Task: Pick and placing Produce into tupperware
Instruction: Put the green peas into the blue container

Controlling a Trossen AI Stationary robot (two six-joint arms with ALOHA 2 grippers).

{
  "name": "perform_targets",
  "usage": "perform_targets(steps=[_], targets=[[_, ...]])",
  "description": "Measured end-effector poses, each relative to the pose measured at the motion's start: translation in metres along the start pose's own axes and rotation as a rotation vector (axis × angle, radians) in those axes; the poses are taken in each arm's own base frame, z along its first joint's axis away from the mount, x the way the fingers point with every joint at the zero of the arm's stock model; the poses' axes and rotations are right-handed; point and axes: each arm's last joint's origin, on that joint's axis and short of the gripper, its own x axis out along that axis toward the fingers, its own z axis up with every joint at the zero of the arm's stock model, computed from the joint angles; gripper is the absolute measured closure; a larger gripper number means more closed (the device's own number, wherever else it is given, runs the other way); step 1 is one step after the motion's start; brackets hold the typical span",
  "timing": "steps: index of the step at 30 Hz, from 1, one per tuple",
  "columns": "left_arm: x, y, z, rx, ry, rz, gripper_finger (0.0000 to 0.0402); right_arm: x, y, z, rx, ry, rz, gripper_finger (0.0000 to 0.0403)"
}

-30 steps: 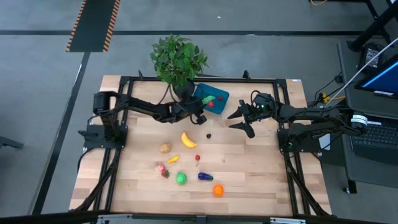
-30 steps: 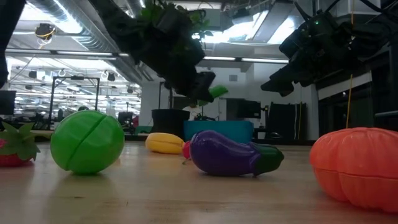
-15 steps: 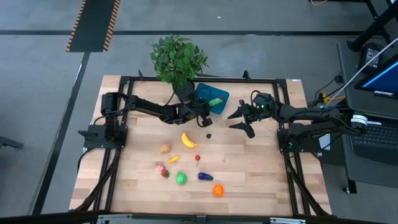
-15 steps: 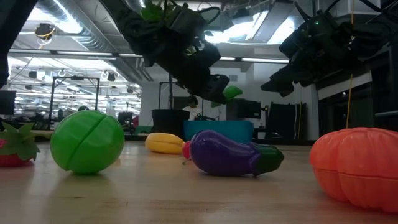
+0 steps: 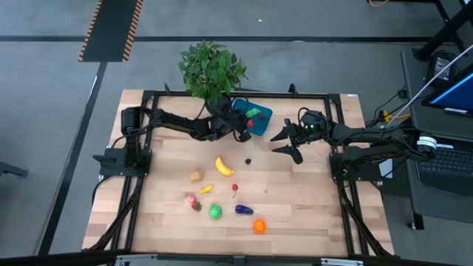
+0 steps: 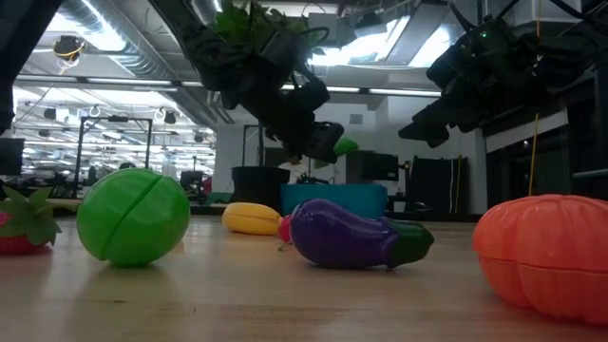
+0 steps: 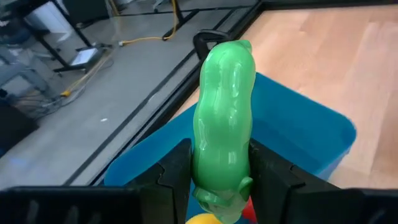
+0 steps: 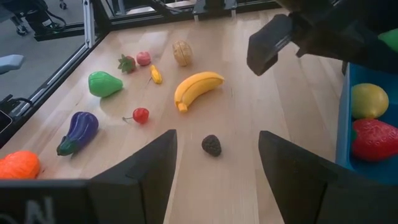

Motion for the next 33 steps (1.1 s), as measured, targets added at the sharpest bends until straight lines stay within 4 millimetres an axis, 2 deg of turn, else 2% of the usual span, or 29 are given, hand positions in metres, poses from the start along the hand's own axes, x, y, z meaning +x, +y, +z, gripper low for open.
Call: perform_targets(steps=[9,15,33], targets=[[0.008,0.005,-0.007,-0.022,0.019,-0.017,0.0281,0.0,0.0,0.0,-0.002,-0.004,0.0,0.0175],[0.015,0.003,-0.016,-0.01,0.048,-0.013,0.0262,0.0,0.0,0.0,-0.002,-0.004,0.0,0.0175],[0.013,0.001,-0.013,0.059,0.021,-0.008,0.0252,0.0,0.0,0.0,-0.002,-0.003,0.0,0.0175]])
